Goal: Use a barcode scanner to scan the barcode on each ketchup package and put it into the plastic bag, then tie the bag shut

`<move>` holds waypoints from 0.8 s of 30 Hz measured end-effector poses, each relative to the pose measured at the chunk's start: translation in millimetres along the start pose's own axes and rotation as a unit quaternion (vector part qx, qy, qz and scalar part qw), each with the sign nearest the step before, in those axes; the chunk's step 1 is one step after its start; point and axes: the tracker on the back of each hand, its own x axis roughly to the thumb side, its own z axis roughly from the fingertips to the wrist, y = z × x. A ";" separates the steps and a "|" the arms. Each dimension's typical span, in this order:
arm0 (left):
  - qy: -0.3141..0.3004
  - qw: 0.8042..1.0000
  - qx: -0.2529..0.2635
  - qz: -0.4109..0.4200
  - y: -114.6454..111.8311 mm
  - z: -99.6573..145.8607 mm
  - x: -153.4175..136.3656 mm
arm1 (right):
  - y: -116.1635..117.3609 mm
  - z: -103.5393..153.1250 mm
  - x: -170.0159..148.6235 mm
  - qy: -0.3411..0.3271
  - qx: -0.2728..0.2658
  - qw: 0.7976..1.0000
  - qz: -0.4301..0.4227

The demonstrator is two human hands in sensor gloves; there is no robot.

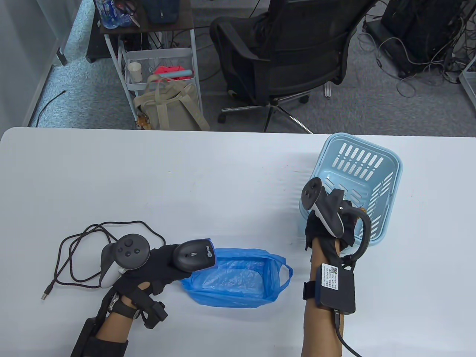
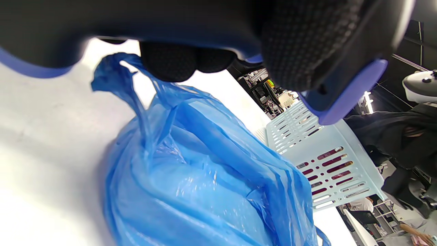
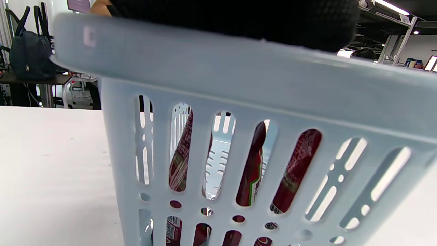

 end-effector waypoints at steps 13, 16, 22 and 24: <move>0.001 1.000 0.000 -0.002 0.5 0.4 -0.2 | 4.6 -14.5 -5.7 0.027 0.059 0.996 -0.058; 0.001 1.000 0.002 -0.002 1.0 0.8 -0.5 | 5.7 -14.0 -8.6 0.024 0.039 0.997 -0.058; 0.000 1.000 0.004 0.001 1.7 1.2 -0.7 | 6.0 -10.4 -12.5 0.018 0.013 0.997 -0.069; -0.001 1.000 0.004 0.001 1.8 1.2 -0.8 | 2.9 -8.0 -13.7 0.017 0.002 0.997 -0.072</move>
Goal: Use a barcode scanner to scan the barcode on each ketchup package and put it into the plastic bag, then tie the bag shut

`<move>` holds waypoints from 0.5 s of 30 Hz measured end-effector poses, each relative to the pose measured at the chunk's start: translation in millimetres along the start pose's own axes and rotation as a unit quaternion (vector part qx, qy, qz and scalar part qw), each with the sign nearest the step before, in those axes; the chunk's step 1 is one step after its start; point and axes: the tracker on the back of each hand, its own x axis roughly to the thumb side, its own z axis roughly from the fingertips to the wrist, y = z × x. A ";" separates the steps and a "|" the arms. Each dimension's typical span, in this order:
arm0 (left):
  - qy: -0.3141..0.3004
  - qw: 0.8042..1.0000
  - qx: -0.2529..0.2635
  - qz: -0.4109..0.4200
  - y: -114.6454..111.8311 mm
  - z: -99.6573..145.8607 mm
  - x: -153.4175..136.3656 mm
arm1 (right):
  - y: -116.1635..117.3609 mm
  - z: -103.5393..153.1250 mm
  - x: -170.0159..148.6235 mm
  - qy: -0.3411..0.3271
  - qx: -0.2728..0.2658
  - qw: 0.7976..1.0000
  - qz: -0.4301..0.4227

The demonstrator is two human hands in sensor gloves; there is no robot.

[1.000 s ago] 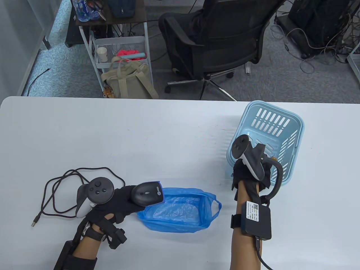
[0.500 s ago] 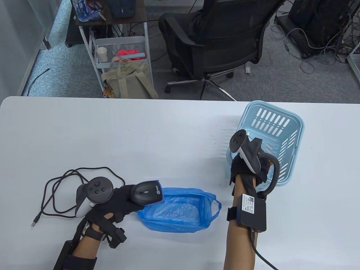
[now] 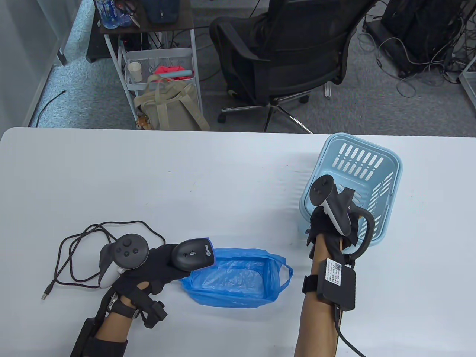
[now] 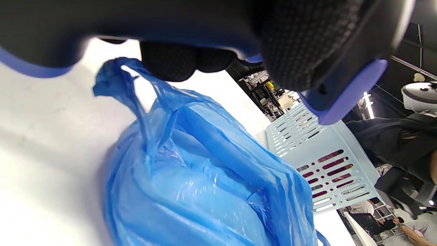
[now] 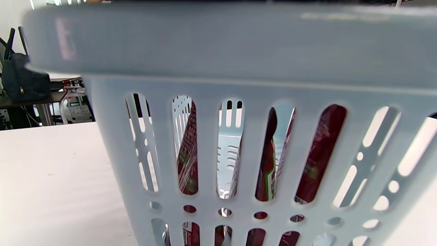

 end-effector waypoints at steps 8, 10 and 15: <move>-0.002 1.000 0.001 0.001 0.6 0.3 0.0 | -25.5 13.4 -3.2 -0.010 -0.038 0.999 -0.015; -0.003 1.000 0.002 0.003 0.8 0.4 0.0 | -33.6 18.4 -4.3 -0.015 -0.053 0.998 -0.017; -0.005 1.000 0.003 0.004 1.0 0.6 -0.2 | -50.9 29.1 -6.7 -0.024 -0.105 0.994 -0.031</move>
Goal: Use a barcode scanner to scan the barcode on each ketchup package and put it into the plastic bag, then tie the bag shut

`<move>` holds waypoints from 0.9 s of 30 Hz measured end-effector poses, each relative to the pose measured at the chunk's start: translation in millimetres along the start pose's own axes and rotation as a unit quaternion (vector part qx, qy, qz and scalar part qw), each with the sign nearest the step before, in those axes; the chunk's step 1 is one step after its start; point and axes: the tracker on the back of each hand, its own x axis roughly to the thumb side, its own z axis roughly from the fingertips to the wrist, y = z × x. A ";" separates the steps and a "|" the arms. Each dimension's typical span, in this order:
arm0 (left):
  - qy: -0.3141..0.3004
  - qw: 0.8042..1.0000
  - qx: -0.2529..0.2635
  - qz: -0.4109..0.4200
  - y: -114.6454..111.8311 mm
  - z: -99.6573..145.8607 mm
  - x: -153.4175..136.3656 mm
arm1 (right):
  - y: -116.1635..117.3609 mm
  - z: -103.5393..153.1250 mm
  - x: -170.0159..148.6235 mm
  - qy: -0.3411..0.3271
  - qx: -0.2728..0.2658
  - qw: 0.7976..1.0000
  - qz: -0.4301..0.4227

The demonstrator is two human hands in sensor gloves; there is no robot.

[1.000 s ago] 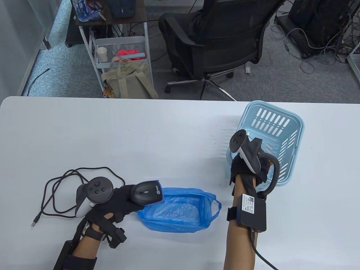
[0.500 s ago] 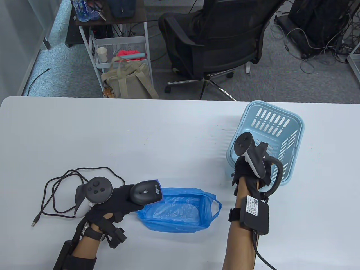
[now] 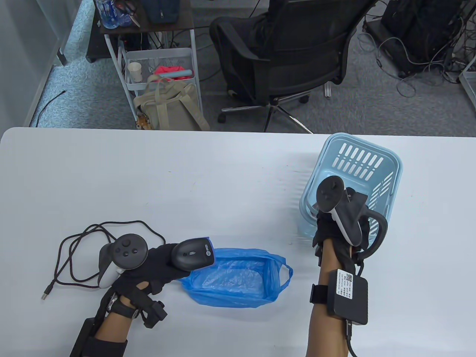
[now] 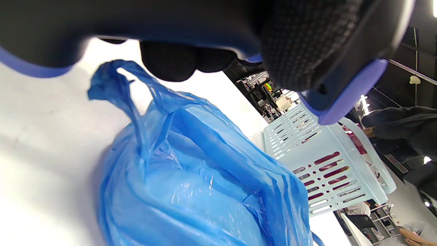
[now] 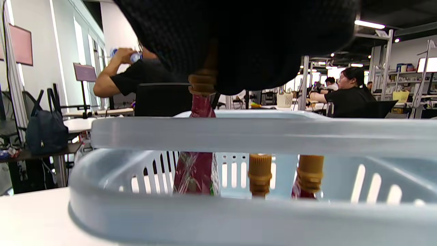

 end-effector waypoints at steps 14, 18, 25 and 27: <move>-0.005 1.000 0.006 0.006 2.2 1.2 0.0 | -36.0 18.3 3.6 -0.036 -0.080 0.996 -0.019; -0.005 1.000 0.007 0.008 2.5 1.5 -0.3 | -54.1 29.3 8.3 -0.058 -0.096 0.993 -0.024; -0.004 1.000 0.004 0.007 1.7 1.0 -0.3 | -75.5 53.6 18.6 -0.113 -0.110 0.987 -0.032; -0.005 1.000 0.003 0.006 1.2 0.8 0.1 | -77.6 60.0 22.4 -0.129 -0.108 0.985 -0.029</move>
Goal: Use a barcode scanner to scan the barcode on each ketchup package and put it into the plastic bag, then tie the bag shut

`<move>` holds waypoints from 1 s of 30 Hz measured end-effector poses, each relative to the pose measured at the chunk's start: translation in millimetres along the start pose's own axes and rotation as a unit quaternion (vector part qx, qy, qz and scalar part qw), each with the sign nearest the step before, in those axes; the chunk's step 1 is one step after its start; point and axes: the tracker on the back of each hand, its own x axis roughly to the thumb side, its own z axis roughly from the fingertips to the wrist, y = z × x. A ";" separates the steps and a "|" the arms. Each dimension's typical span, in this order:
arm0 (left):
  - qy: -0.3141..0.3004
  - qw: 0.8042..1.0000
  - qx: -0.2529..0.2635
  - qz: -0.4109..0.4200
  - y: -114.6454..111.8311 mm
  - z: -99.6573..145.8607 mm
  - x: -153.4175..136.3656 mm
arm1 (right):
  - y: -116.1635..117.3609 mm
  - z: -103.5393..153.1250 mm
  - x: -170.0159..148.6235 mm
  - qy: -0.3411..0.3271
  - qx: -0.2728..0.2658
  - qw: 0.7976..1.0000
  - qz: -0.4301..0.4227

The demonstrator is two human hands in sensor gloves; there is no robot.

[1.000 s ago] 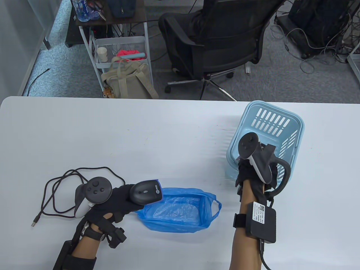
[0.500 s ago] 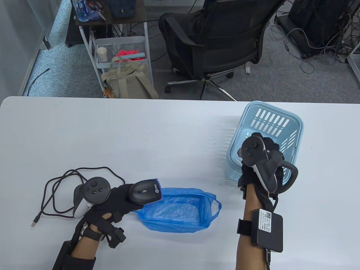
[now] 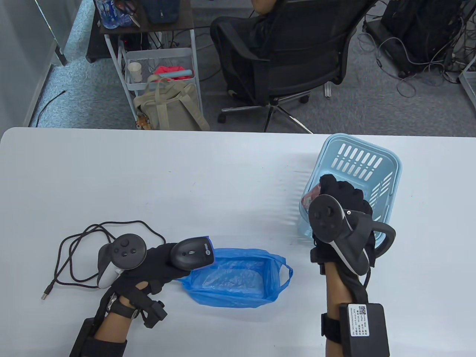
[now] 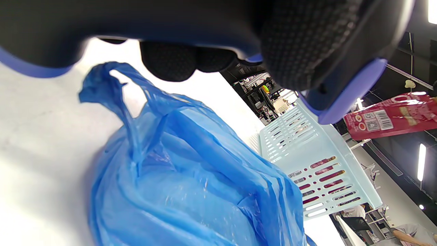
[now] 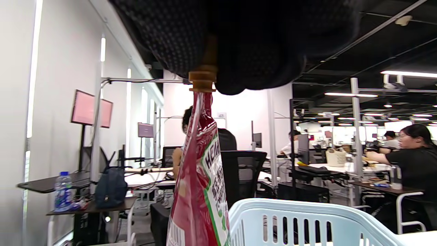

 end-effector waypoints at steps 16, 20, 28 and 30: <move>-0.008 1.000 -0.002 -0.008 -2.5 -0.5 2.4 | 13.5 50.7 45.0 -0.122 0.082 0.988 -0.040; -0.014 1.000 -0.003 -0.009 -3.3 -0.5 3.7 | 23.4 61.3 51.2 -0.138 0.106 0.983 -0.050; -0.030 0.999 -0.008 -0.013 -6.9 0.1 10.0 | 39.7 76.0 57.3 -0.153 0.139 0.976 -0.063; -0.036 0.999 -0.012 -0.015 -8.3 0.4 12.8 | 42.7 78.6 58.9 -0.155 0.144 0.975 -0.064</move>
